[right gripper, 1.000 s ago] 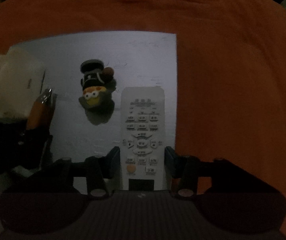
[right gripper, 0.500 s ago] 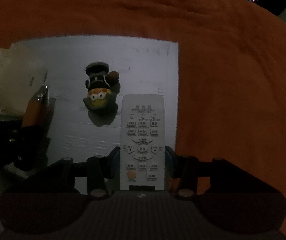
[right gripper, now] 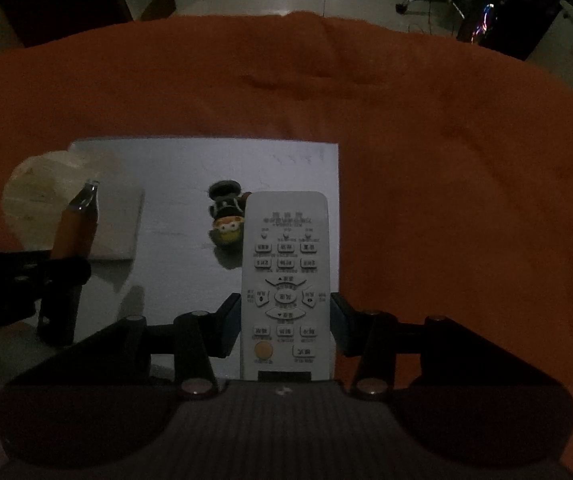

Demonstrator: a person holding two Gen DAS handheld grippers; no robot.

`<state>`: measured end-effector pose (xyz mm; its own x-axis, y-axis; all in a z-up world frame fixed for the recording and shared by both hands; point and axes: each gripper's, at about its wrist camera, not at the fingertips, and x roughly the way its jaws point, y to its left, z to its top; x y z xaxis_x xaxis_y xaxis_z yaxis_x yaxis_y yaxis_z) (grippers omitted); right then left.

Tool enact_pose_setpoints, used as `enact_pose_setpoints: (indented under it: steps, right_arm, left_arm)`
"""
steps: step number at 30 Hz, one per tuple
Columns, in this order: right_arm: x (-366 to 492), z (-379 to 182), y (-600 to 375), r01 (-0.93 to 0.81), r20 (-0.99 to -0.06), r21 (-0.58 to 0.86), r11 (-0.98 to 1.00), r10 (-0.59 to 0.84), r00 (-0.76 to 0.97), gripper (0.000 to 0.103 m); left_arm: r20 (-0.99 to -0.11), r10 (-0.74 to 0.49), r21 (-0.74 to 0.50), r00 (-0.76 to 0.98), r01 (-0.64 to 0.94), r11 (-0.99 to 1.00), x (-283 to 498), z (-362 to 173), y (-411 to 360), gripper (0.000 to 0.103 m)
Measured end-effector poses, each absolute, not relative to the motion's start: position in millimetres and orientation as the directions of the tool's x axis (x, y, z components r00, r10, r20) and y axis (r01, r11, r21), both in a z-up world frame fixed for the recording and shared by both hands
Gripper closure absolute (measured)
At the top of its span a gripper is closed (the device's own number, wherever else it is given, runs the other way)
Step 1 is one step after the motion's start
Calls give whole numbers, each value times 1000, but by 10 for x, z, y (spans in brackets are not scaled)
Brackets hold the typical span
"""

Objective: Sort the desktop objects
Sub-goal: 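Carry the bottle and remote into the white box and open both tools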

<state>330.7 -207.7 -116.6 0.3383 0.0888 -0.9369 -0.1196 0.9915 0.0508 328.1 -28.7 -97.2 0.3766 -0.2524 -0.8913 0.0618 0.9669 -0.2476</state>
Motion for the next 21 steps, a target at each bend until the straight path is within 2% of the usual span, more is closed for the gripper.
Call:
enact_pose_setpoints:
  steps: [13, 21]
  right_arm:
    - [2595, -528, -1871, -196, -895, 85, 977, 161, 416, 54]
    - [2005, -525, -1704, -262, -901, 99, 960, 198, 387, 54]
  left_arm:
    - [-850, -286, -272, 442, 98, 957, 2532, -381, -116, 81]
    - [-865, -270, -223, 422, 157, 962, 1706, -471, -74, 81]
